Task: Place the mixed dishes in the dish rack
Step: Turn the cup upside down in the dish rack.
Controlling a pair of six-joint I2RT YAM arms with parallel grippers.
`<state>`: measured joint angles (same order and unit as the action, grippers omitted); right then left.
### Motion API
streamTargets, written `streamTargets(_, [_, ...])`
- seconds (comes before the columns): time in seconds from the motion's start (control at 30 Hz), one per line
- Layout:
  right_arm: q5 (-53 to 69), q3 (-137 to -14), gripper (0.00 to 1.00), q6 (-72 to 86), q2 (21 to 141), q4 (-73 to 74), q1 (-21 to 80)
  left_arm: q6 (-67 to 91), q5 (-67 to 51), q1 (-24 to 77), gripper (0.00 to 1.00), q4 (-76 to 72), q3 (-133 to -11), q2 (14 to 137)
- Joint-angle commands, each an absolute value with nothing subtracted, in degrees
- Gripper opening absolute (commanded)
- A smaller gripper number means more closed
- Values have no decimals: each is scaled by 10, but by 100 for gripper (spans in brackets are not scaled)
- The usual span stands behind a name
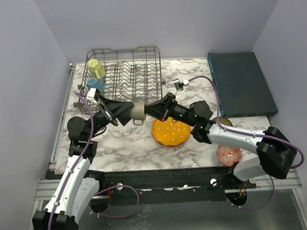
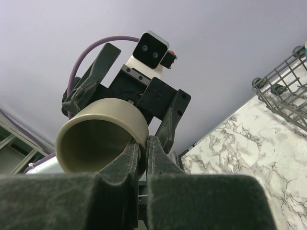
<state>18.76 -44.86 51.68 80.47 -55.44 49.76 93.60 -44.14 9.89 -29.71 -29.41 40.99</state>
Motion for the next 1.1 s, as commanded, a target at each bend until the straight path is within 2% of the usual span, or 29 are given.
streamTargets(0.0, [174, -462, 0, 526, 812, -599, 496, 940, -446, 102, 91, -321, -285, 400])
streamTargets(0.43, [164, -461, 1, 527, 824, -600, 497, 943, -448, 107, 76, -331, -289, 396])
streamTargets(0.57, [158, -461, 1, 524, 824, -596, 497, 942, -450, 108, 65, -333, -287, 396])
streamTargets(0.8, [152, -456, 1, 523, 821, -589, 497, 940, -448, 109, 40, -336, -283, 395])
streamTargets(0.9, [150, -455, 1, 522, 817, -586, 497, 940, -448, 109, 34, -337, -283, 396])
streamTargets(0.97, [150, -453, 4, 521, 814, -584, 497, 940, -448, 110, 31, -338, -283, 396])
streamTargets(1.07, [147, -449, 15, 522, 807, -581, 497, 939, -446, 109, 27, -339, -282, 397])
